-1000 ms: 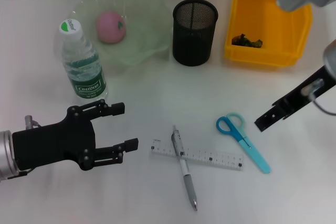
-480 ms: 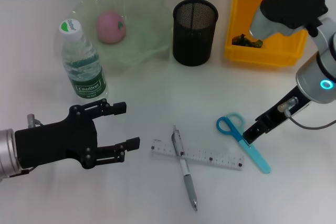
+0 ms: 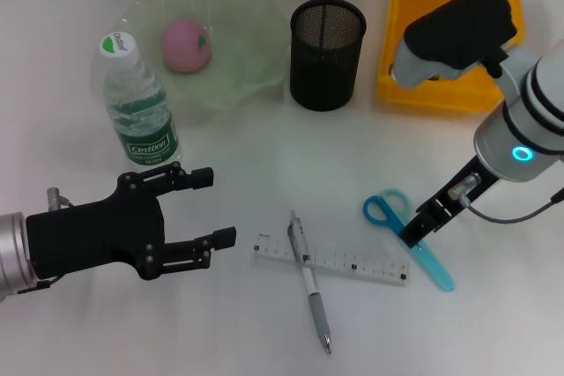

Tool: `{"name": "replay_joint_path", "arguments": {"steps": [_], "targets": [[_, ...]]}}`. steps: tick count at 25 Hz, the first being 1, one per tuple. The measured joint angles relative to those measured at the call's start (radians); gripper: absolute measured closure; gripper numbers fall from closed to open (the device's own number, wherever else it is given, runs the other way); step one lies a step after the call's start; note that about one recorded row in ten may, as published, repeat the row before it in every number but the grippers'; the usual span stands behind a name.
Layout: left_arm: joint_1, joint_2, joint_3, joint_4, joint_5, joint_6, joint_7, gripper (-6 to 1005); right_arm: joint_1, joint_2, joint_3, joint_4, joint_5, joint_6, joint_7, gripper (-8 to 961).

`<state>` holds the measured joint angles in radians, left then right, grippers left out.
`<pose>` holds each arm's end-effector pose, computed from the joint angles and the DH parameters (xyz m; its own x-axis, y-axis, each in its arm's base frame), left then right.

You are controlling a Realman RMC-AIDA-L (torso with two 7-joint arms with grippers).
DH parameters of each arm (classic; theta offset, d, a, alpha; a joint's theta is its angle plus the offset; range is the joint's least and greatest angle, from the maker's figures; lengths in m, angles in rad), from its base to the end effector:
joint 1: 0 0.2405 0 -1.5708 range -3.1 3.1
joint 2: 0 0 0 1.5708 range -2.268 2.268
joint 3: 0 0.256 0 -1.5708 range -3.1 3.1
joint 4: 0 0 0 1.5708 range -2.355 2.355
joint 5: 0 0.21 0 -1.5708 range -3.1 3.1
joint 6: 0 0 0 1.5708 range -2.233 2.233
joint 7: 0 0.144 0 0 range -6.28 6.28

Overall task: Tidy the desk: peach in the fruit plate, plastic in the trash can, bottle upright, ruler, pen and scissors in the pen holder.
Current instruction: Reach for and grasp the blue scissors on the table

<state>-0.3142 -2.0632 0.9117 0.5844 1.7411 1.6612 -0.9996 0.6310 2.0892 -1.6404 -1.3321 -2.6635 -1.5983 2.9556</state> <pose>-0.2892 0.2585 -0.0153 0.8025 0.1337 0.5815 0.2823 -0.9436 -0.1727 0.1723 0.3302 -0.0397 0.5392 -0.7880 0.2973 -0.6093 -0.6087 -0.5082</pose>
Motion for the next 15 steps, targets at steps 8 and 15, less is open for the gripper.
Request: {"name": "replay_joint_path", "arguments": {"steps": [8,15], "targets": [[0.000,0.000,-0.003,0.000,0.000,0.000,0.000,199,0.017,0.001,-0.022,0.029,-0.014,0.020,0.001,133],[0.001,0.000,-0.004,0.000,0.000,0.000,-0.001,199,0.022,0.002,-0.043,0.039,-0.005,0.039,0.002,134]]}}
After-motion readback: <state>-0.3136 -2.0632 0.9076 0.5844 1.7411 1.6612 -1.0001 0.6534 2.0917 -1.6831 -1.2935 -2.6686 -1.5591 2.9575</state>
